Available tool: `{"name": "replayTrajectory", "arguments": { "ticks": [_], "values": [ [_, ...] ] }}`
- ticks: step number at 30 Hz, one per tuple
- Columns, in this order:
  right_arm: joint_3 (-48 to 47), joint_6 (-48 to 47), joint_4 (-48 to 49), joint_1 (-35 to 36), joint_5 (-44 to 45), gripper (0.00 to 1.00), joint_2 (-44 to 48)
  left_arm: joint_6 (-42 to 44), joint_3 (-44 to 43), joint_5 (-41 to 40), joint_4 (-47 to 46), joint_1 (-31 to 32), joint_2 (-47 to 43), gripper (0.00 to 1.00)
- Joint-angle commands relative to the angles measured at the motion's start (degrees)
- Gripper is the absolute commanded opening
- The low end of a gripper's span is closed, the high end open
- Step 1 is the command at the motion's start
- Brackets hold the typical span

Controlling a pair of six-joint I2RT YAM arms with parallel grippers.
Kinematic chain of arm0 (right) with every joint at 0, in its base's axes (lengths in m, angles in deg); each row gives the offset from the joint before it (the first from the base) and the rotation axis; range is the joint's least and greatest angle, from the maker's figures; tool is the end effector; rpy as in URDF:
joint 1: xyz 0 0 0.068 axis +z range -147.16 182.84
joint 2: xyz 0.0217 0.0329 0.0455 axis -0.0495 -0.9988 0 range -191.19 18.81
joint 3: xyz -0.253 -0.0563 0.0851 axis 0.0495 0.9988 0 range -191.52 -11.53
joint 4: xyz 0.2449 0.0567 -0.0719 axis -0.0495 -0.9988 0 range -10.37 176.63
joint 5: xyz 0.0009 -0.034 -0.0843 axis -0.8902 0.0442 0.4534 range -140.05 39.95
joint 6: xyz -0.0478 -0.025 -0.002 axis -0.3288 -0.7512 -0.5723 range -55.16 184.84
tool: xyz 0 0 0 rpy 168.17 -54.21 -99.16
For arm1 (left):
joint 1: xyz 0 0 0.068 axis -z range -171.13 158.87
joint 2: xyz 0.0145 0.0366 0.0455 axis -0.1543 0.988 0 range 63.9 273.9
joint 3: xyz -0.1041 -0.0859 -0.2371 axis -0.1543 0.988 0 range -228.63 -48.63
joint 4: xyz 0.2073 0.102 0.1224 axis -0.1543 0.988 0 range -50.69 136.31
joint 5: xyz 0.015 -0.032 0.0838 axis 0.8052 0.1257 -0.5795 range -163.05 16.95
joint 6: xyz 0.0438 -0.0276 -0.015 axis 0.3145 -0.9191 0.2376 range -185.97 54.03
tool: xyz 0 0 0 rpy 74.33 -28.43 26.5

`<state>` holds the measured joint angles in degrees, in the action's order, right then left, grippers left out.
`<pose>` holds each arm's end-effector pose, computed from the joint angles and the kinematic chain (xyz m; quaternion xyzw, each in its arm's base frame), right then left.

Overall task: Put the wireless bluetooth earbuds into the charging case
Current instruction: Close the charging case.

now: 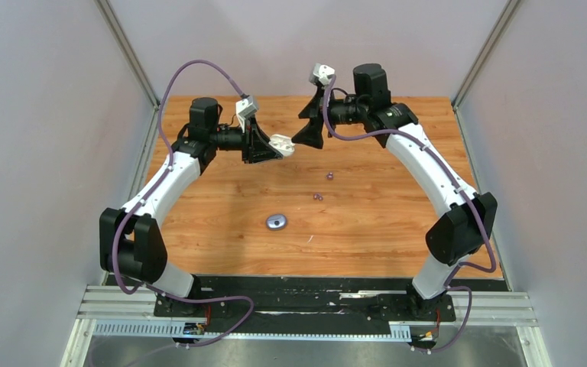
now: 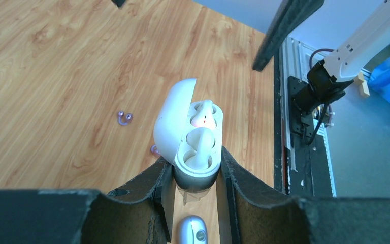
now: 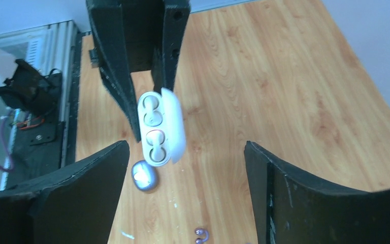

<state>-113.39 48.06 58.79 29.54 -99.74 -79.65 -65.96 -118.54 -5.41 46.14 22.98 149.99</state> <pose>0.3346 0.1987 0.4090 -0.4939 0.6243 0.3945 0.4590 0.3165 -0.1135 0.3320 0.3900 0.6498 -0.5169 0.3981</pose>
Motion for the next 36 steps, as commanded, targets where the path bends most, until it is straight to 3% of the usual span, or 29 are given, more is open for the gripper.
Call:
{"name": "replayTrajectory", "arguments": {
  "ticks": [1,7,17,26,36],
  "values": [
    [2.32,-1.39,-1.26,0.02,-9.5,0.86,0.78,1.02,-2.92,0.42,-0.65,-0.13,-0.31,0.0],
    [-1.4,-3.78,-3.98,0.15,-13.82,0.92,-3.07,0.27,-2.64,0.55,-1.36,-0.13,-0.26,0.0],
    [-6.3,-5.38,-5.93,1.74,-15.02,0.81,-7.77,-10.77,-2.13,-1.89,-11.79,-0.13,1.64,0.0],
    [-4.41,-16.05,-6.88,5.72,-5.57,0.78,-3.4,-18.67,-6.14,-9.43,-11.22,-0.13,6.0,0.0],
    [-2.46,-23.65,-6.69,7.17,5.08,0.66,-2.46,-26.27,-7.99,0.16,-16.09,-0.7,8.94,0.0]
  ]
}}
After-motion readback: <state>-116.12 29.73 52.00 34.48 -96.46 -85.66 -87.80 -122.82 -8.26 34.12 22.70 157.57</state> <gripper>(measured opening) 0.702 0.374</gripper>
